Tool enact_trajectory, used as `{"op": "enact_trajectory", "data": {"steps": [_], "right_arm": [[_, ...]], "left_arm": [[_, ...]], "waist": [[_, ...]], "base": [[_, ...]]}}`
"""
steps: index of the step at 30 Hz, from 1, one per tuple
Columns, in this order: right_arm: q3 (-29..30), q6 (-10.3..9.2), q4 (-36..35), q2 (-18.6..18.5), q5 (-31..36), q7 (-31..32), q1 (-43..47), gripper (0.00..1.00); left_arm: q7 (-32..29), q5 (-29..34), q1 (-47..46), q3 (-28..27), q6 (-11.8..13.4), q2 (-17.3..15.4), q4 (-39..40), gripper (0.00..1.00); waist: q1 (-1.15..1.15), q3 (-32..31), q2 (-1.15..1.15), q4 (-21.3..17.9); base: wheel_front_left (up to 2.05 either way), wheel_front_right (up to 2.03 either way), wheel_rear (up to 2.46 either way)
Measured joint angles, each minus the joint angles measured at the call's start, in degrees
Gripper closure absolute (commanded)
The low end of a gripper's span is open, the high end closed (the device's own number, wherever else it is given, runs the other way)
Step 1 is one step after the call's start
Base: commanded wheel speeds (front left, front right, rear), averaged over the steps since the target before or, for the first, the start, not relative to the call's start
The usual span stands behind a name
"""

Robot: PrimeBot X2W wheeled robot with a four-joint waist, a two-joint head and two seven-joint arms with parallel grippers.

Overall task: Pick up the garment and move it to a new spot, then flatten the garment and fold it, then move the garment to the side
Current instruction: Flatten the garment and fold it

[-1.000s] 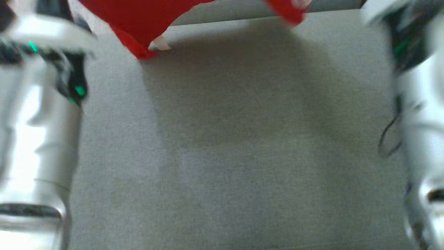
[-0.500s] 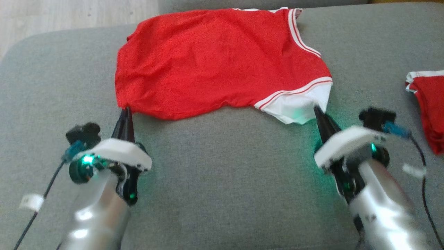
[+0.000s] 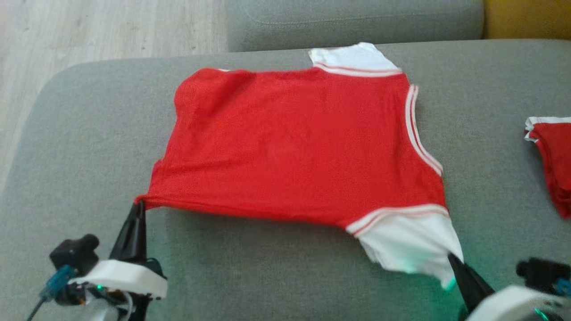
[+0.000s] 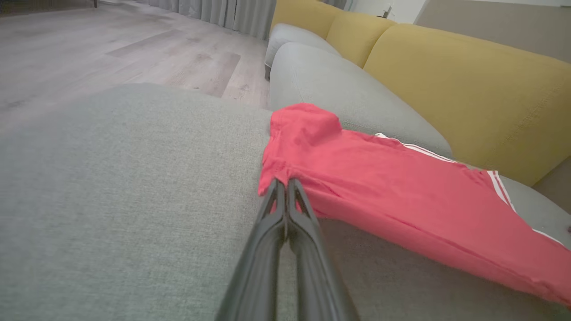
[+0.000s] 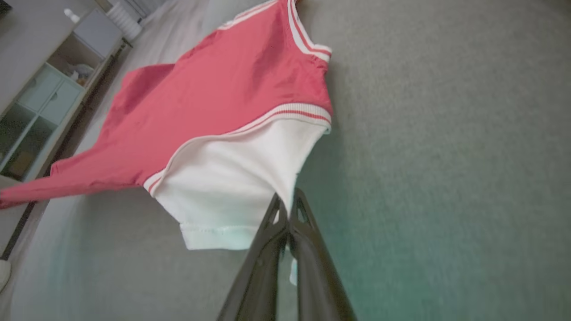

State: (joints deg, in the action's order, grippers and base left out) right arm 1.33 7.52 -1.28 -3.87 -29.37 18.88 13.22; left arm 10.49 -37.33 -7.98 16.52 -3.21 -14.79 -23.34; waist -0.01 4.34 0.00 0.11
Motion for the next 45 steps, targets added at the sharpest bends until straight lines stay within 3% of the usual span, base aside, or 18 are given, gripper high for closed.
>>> {"op": "enact_trajectory", "data": {"steps": [4, 8, 11, 14, 22, 30, 34, 38, 39, 40, 41, 45], "right_arm": [[3.6, 0.0, -13.3, 1.7, 1.6, 10.6, 8.6, 1.0], [5.8, 0.0, -19.5, 1.7, -1.0, 15.9, 12.4, 1.0], [6.8, 0.0, -21.0, 1.7, -1.4, 18.3, 13.4, 1.0], [7.0, 0.0, -21.1, 1.7, -1.4, 20.3, 12.8, 1.0], [8.3, 0.0, -17.2, 1.7, 1.1, 24.1, -1.3, 1.0], [8.9, 0.0, -5.0, 1.6, 2.1, 27.5, -19.8, 1.0], [10.3, 0.0, 1.4, 1.5, 1.0, 27.2, -26.4, 1.0], [10.4, 0.0, 6.5, 1.5, 1.2, 23.0, -31.1, 1.0], [10.2, 0.0, 7.3, 1.5, 1.2, 21.7, -31.9, 0.55], [9.8, 0.0, 7.8, 1.4, 1.2, 20.0, -32.4, 0.0], [9.3, 0.0, 8.4, 1.4, 1.1, 18.5, -32.7, 0.0], [7.0, 0.0, 9.6, 1.3, 1.6, 11.6, -32.6, 0.0]], "left_arm": [[-6.2, 0.1, 6.3, -0.7, 5.4, -3.2, 15.2, 1.0], [-12.3, -0.1, 14.2, -1.3, 10.6, -4.6, 28.4, 1.0], [-15.4, -0.6, 17.8, -1.4, 12.8, -5.4, 34.5, 1.0], [-17.6, -1.3, 18.0, -1.4, 13.3, -6.3, 36.8, 1.0], [-23.4, -5.8, 12.6, -0.2, 10.8, -6.5, 32.5, 1.0], [-26.2, -9.1, 2.3, 0.7, 6.1, -6.1, 23.0, 1.0], [-26.6, -9.4, -2.1, 2.0, 3.6, -5.4, 17.9, 1.0], [-25.5, -9.7, -5.8, 2.4, 1.1, -3.8, 13.0, 1.0], [-24.9, -9.7, -6.6, 2.5, 0.8, -3.5, 12.0, 0.77], [-24.7, -9.7, -7.2, 2.6, 0.5, -3.2, 11.0, 0.28], [-23.7, -9.7, -7.6, 2.6, 0.1, -2.9, 10.2, 0.0], [-21.8, -9.7, -8.3, 2.7, -0.3, -2.0, 7.2, 0.0]], "waist": [[0.0, -0.2, 0.0, 0.0], [0.0, -0.1, 0.0, -0.5], [0.01, 0.3, 0.0, -0.5], [0.01, 0.8, 0.0, -0.4], [0.02, 4.1, 0.0, 0.4], [0.03, 8.5, 0.0, 2.0], [0.03, 10.0, 0.0, 3.1], [0.03, 11.1, 0.0, 3.7], [0.02, 11.2, 0.0, 3.7], [0.02, 11.3, 0.0, 3.8], [0.02, 11.4, 0.0, 3.7], [0.02, 11.5, 0.0, 3.4]], "base": [[0.0, 0.0, 0.0], [0.0, 0.0, 0.0], [0.0, 0.0, 0.0], [0.0, 0.0, 0.0], [0.0, 0.0, 0.0], [0.0, 0.0, 0.0], [0.0, 0.0, 0.0], [0.0, 0.0, 0.0], [0.0, 0.0, 0.0], [0.0, 0.0, 0.0], [0.0, 0.0, 0.0], [0.0, 0.0, 0.0]]}}
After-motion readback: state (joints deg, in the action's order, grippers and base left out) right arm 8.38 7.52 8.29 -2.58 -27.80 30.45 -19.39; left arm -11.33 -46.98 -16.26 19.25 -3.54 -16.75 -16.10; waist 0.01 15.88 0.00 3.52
